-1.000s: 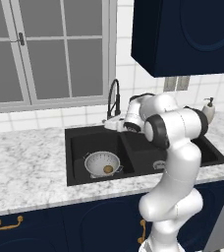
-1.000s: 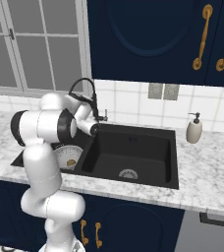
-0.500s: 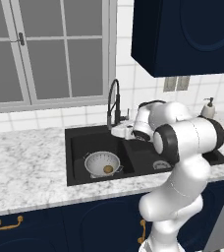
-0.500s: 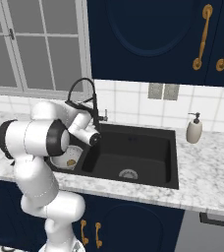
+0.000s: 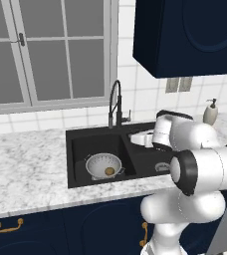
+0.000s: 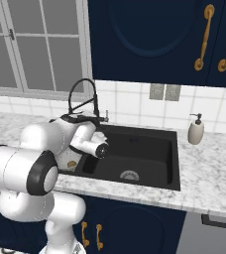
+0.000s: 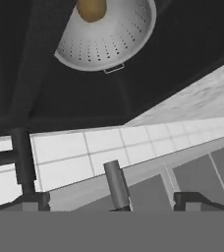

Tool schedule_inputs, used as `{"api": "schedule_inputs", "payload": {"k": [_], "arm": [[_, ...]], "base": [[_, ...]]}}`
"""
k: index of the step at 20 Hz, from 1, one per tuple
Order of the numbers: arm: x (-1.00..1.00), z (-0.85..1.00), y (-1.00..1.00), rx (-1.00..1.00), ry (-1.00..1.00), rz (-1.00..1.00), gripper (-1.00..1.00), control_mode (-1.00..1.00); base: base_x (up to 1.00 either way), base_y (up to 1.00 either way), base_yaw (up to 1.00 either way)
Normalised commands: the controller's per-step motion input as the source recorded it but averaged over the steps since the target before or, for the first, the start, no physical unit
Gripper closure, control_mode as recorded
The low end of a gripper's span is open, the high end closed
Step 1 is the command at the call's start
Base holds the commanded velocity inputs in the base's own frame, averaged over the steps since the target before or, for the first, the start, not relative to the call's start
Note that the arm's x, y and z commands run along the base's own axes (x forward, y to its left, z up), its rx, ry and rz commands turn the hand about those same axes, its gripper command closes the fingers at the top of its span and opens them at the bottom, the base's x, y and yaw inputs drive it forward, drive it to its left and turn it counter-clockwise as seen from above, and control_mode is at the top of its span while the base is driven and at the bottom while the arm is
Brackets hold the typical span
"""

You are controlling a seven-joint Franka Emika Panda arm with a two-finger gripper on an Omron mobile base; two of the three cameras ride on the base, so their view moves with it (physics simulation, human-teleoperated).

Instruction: Put the colander in the sink, put the kiwi in the colander, and turn on the sink faucet and pour water over the colander.

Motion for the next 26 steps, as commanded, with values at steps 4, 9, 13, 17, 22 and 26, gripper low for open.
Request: {"api": "schedule_inputs", "payload": {"k": [4, 9, 13, 17, 22, 26], "arm": [[0.0, 0.24, -0.81, -0.1, 0.16, -0.2, -1.0, -1.0], [0.11, 0.02, -0.82, -0.11, 0.03, -0.19, -1.0, -1.0], [0.21, 0.0, -0.65, -0.04, 0.0, -0.07, -1.0, -1.0], [0.32, 0.0, -0.33, -0.03, 0.0, 0.0, -1.0, -1.0], [0.34, 0.0, 0.0, -0.03, -0.05, 0.01, -1.0, -1.0], [0.28, -0.05, 0.09, -0.05, -0.11, 0.06, -1.0, -1.0]], "base": [[0.0, 0.0, 0.0], [0.0, 0.0, 0.0], [0.0, 0.0, 0.0], [0.0, 0.0, 0.0], [0.0, 0.0, 0.0], [0.0, 0.0, 0.0]]}}
